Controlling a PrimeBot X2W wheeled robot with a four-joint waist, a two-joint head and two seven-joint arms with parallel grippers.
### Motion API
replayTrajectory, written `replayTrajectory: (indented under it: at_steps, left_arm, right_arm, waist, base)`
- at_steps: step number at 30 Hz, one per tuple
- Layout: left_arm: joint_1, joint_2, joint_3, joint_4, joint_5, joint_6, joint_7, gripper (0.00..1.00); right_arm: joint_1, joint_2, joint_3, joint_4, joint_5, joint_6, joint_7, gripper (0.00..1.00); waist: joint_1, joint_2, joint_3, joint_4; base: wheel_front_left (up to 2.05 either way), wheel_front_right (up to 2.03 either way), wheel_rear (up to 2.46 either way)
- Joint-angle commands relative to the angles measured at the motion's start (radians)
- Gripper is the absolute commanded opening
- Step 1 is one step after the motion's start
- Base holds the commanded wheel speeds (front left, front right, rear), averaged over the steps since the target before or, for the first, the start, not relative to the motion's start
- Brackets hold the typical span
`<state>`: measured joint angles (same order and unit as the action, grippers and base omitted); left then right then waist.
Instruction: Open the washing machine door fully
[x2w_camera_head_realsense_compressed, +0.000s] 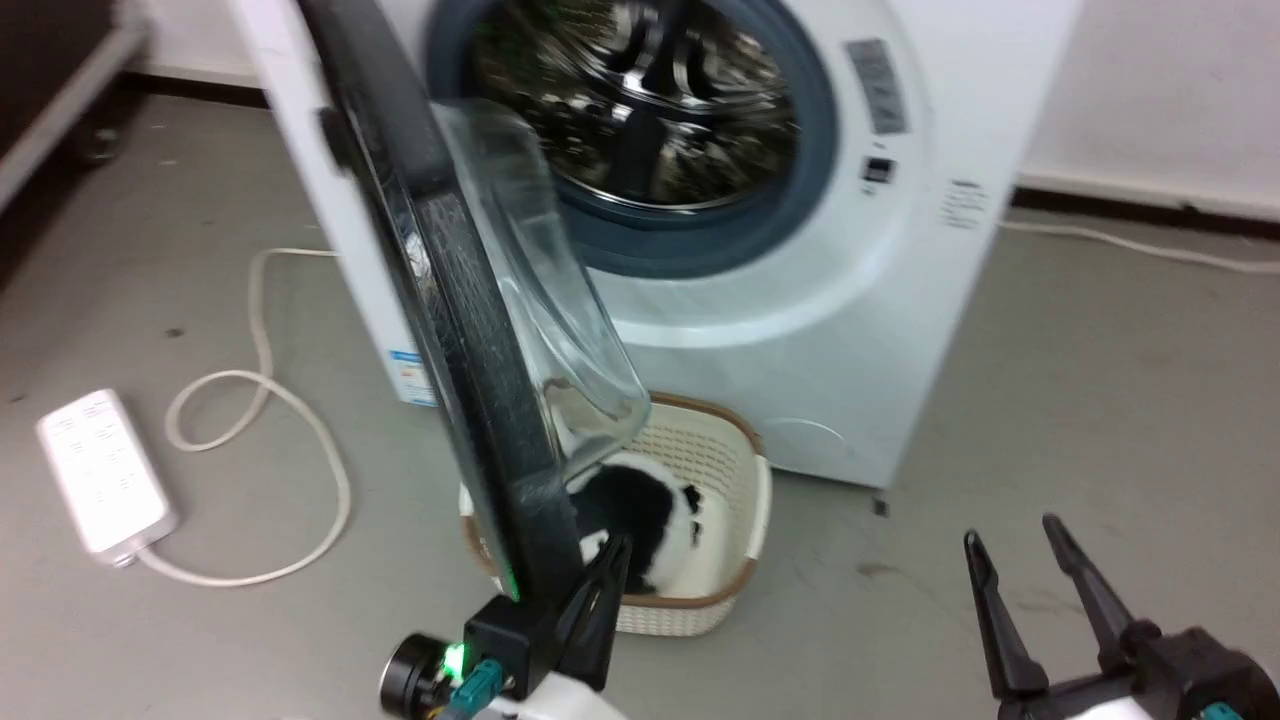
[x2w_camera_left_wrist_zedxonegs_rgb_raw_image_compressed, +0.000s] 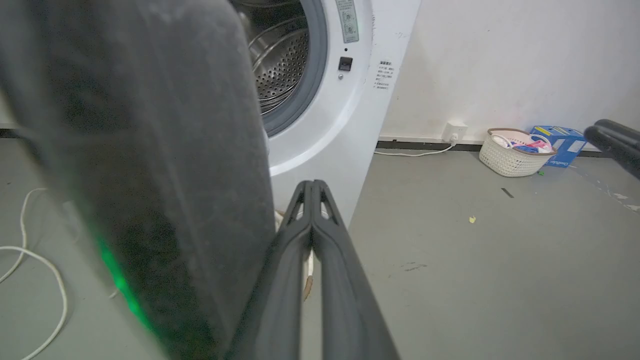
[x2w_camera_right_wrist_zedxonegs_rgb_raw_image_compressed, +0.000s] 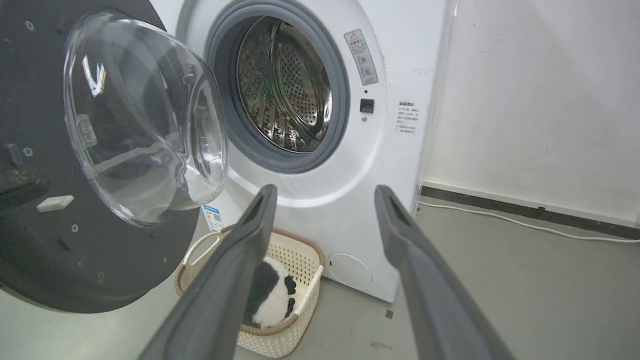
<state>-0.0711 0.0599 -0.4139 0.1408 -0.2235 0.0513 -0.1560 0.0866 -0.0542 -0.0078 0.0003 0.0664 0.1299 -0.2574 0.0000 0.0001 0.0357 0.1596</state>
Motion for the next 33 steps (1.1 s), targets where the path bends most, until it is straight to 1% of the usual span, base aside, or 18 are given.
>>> replayTrajectory:
  at_steps: [1,7,12,16,20,24,26,31,33]
  left_arm:
    - [0.026,0.019,0.007,0.004,-0.005,0.009,-0.001,0.0]
    - [0.071,0.047,0.027,-0.031,-0.013,0.032,0.004,0.0]
    - [0.091,0.084,0.08,-0.072,-0.031,0.058,0.004,0.0]
    - [0.09,0.121,0.144,-0.098,-0.057,0.076,0.004,0.0]
    - [0.069,0.163,0.221,-0.109,-0.097,0.083,0.005,0.0]
    - [0.025,0.211,0.32,-0.082,-0.172,0.067,0.01,0.0]
    - [-0.004,0.251,0.361,-0.053,-0.194,0.054,0.013,0.0]
    - [-0.091,0.336,0.432,0.053,-0.243,0.012,0.029,0.0]
    - [-0.136,0.348,0.463,0.104,-0.28,-0.001,0.032,0.0]
  right_arm:
    - [0.017,0.004,-0.001,0.01,0.007,0.001,-0.004,1.0]
    - [0.028,0.004,0.011,0.024,0.015,0.001,-0.004,1.0]
    - [0.026,0.004,0.019,0.029,0.009,0.001,-0.004,1.0]
    - [0.018,0.004,0.024,0.031,0.001,0.001,-0.004,1.0]
    - [0.003,0.004,0.028,0.031,-0.013,0.001,-0.004,1.0]
    - [-0.02,0.004,0.037,0.024,-0.041,0.001,0.008,1.0]
    - [-0.035,0.004,0.037,0.014,-0.06,0.001,0.02,1.0]
    - [-0.065,0.004,0.018,-0.021,-0.102,0.001,0.05,1.0]
    - [-0.07,0.002,0.007,-0.033,-0.11,0.001,0.058,1.0]
  waist:
    - [0.0,-0.0001,-0.033,0.062]
    - [0.0,-0.0001,-0.05,0.168]
    - [0.0,-0.0001,-0.038,0.236]
    - [0.0,-0.0001,-0.011,0.266]
    - [0.0,-0.0001,0.029,0.277]
    - [0.0,-0.0001,0.081,0.271]
    - [0.0,-0.0001,0.115,0.262]
    - [0.0,-0.0001,0.195,0.238]
    - [0.0,-0.0001,0.219,0.235]
  base:
    - [0.0,0.0,0.0]
    - [0.0,0.0,0.0]
    - [0.0,0.0,0.0]
    - [0.0,0.0,0.0]
    - [0.0,0.0,0.0]
    - [0.0,0.0,0.0]
    - [0.0,0.0,0.0]
    - [0.0,0.0,0.0]
    - [0.0,0.0,0.0]
